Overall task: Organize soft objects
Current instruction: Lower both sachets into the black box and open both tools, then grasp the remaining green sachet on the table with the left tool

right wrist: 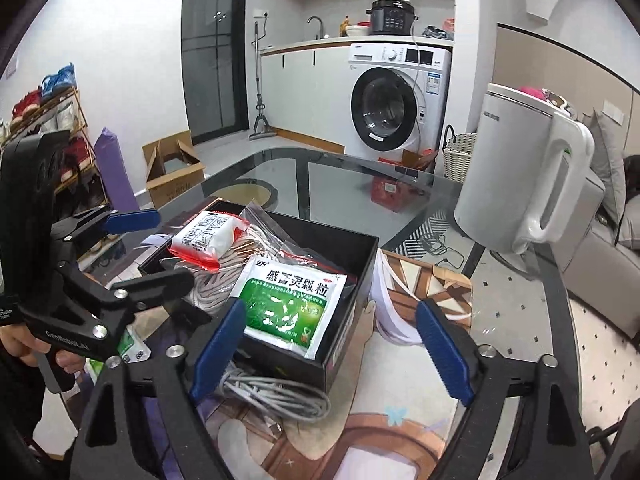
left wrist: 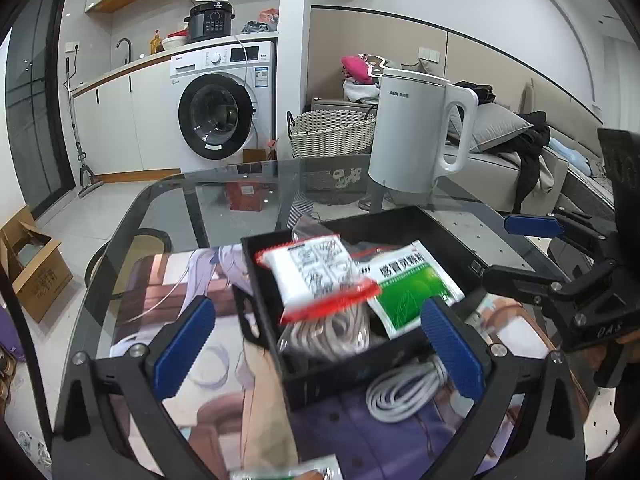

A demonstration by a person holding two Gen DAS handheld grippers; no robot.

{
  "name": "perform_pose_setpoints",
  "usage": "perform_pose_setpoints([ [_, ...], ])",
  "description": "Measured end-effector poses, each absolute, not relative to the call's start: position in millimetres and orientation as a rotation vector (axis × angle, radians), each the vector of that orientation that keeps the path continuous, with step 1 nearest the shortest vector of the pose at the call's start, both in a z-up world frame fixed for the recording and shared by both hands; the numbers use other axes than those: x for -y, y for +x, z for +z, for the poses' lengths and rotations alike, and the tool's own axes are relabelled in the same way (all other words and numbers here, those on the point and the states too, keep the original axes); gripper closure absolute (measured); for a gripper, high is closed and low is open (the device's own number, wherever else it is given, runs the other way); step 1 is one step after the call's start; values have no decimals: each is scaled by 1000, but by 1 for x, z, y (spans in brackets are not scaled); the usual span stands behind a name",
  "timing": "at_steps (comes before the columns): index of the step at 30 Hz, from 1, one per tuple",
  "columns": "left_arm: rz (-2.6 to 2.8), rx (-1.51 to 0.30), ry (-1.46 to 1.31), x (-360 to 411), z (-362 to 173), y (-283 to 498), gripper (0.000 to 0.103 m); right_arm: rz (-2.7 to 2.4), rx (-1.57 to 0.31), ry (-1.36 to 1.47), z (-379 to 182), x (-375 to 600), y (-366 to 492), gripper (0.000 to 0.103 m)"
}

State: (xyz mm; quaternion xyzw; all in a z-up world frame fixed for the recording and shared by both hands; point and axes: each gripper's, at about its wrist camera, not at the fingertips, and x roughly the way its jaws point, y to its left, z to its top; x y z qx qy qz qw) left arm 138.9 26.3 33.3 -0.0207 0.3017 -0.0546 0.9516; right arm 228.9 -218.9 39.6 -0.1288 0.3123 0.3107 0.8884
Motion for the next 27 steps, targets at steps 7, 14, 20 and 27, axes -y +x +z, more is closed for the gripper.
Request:
perform_pose_setpoints([
  [7,-105,-646,-60,-32,30,108,0,653,-686,-198,29,237,207,1],
  [14,-98,-674,-50,-30,18,81,0,633,-703,-199,16,248,187,1],
  [20,-77,-750,-51,-33,-2,70,0,637,-708,-193,17,250,180,1],
  [27,-42,-825,-81,-46,-27,60,0,640,-700,-202,17,247,174,1],
])
